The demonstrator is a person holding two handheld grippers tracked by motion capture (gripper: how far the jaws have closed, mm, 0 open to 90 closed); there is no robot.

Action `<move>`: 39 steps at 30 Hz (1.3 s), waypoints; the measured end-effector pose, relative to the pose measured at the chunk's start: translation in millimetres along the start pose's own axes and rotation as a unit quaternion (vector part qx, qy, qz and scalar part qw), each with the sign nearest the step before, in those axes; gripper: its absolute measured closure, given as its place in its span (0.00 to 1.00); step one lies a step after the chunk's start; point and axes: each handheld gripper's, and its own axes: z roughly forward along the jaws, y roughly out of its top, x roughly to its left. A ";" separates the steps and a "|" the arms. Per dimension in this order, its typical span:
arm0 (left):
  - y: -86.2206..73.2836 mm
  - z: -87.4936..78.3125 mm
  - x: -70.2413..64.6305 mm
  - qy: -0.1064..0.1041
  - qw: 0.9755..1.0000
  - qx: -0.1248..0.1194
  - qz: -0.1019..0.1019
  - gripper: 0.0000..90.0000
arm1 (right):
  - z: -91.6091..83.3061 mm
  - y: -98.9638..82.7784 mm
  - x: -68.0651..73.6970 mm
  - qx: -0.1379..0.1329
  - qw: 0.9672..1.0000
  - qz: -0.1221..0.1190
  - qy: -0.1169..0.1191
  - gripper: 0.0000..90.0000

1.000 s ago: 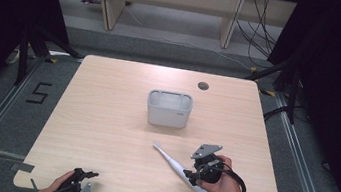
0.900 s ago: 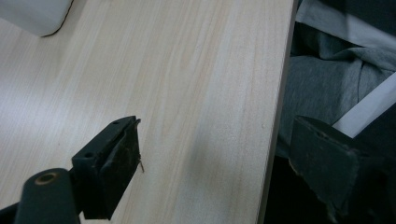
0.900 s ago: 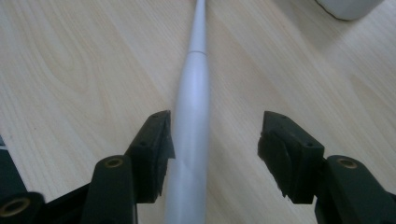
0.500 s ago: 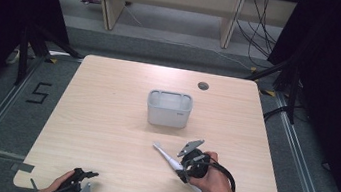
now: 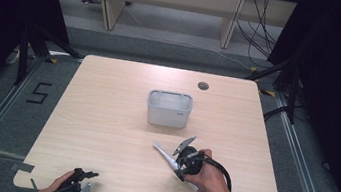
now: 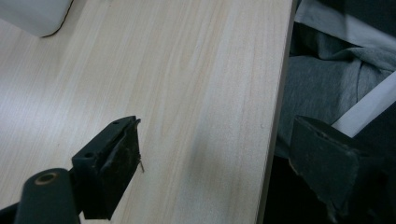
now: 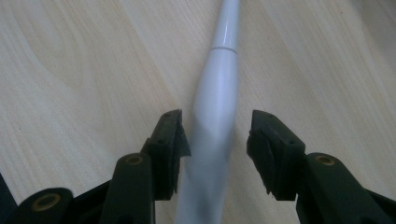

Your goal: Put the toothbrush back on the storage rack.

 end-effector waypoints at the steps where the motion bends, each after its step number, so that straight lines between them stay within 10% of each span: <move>1: 0.0 0.0 0.0 0.000 1.000 0.000 0.000 0.18 | 0.7 0.7 0.1 0.005 1.000 0.000 0.000 0.62; 39: 0.7 -0.8 0.4 0.002 1.000 0.004 0.003 0.18 | 18.8 27.2 -6.7 0.113 0.992 -0.047 0.029 0.74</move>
